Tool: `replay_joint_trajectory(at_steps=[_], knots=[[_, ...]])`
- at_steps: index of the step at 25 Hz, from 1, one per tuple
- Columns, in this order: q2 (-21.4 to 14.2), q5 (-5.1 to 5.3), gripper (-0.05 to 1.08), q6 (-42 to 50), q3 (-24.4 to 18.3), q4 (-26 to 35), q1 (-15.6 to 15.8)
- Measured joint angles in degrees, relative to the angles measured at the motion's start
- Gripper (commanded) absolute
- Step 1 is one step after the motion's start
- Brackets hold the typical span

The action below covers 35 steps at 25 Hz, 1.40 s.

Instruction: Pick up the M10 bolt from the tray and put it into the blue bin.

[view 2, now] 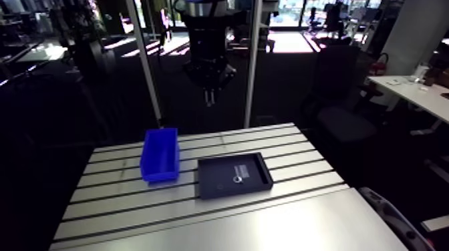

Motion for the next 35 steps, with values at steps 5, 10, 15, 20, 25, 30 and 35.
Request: replay_joint_trajectory(at_steps=[5, 10, 15, 20, 25, 30, 35], knots=[[-0.5, 3.61, 1.0, -5.1, -1.5, 0.4, 0.6], [-1.0, 4.87, 1.0, -10.8, -3.3, 1.6, 0.9], [-0.9, 5.03, 1.0, -16.9, -6.7, 6.7, 1.6], [-0.8, 4.99, 1.02, -23.3, -10.5, 11.4, 2.7], [0.0, 4.94, 1.03, -32.5, -13.5, 13.6, 4.8], [2.8, 4.5, 1.05, -45.3, -15.9, 14.9, 7.3], [5.7, 4.0, 1.05, -58.9, -18.6, 17.2, 10.0]])
